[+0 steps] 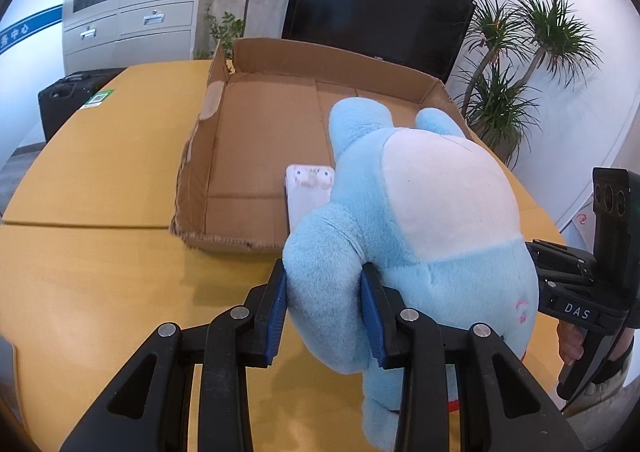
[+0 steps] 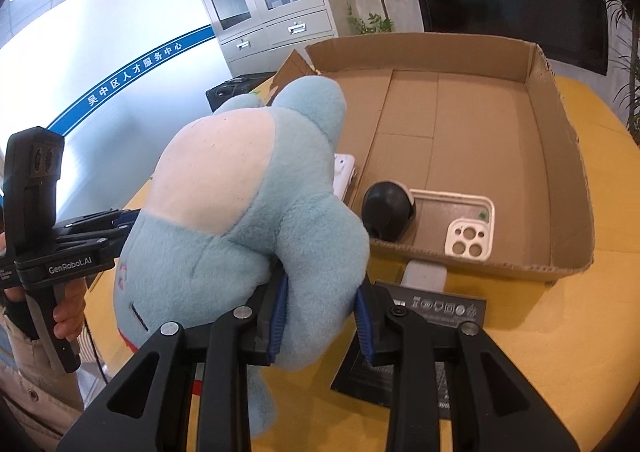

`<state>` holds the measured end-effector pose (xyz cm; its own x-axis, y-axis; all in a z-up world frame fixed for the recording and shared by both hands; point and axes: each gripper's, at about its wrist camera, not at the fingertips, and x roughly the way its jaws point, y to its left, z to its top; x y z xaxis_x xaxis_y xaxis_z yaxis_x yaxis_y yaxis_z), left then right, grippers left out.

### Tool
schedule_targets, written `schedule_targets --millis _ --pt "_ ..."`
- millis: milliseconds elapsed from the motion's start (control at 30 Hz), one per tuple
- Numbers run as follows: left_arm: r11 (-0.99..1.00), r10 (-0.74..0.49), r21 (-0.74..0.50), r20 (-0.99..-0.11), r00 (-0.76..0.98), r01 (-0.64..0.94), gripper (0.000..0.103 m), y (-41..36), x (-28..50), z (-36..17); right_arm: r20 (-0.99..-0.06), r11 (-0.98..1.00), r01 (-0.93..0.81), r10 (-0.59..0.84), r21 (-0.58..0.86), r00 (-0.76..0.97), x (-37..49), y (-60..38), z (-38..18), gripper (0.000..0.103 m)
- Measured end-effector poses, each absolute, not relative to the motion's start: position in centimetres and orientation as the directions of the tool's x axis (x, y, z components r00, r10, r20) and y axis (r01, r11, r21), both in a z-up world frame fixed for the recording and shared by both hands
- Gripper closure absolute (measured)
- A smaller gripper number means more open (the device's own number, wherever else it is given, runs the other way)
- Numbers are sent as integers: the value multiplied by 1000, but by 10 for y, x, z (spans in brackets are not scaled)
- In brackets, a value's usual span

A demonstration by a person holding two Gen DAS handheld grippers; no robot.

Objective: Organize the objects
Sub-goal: 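Lift the plush toy with both grippers and carry it into the box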

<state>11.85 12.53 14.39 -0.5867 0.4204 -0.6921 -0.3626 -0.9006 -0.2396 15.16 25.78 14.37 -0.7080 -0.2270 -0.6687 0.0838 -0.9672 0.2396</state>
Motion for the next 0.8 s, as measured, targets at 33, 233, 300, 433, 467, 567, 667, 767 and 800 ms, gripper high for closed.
schedule_targets --millis 33,233,300,433,467,567,667,767,800 --pt "-900 422 -240 -691 -587 -365 71 126 115 145 -668 -968 82 -224 238 -710 150 258 145 75" --pt "-896 431 -250 -687 -584 -367 71 126 98 149 -663 -972 78 -209 223 -719 141 262 151 75" --pt "-897 429 -248 -687 -586 -366 71 127 94 150 -663 -974 78 -203 214 -721 136 263 154 75" --pt "-900 423 -243 -683 -595 -362 71 128 85 154 -658 -977 80 -194 200 -727 129 264 159 75" --pt "-901 423 -241 -681 -598 -362 71 128 83 156 -656 -977 80 -193 198 -729 127 265 160 75" --pt "-901 423 -240 -675 -605 -362 71 128 77 160 -651 -978 82 -188 191 -735 122 266 164 75" --pt "-900 423 -234 -667 -614 -366 71 129 70 166 -645 -981 82 -179 179 -743 117 266 169 75" --pt "-898 428 -230 -660 -618 -376 71 130 61 171 -638 -983 79 -169 168 -751 112 266 175 75" --pt "-897 428 -227 -660 -617 -379 71 130 56 173 -636 -984 76 -163 163 -754 110 266 178 75"
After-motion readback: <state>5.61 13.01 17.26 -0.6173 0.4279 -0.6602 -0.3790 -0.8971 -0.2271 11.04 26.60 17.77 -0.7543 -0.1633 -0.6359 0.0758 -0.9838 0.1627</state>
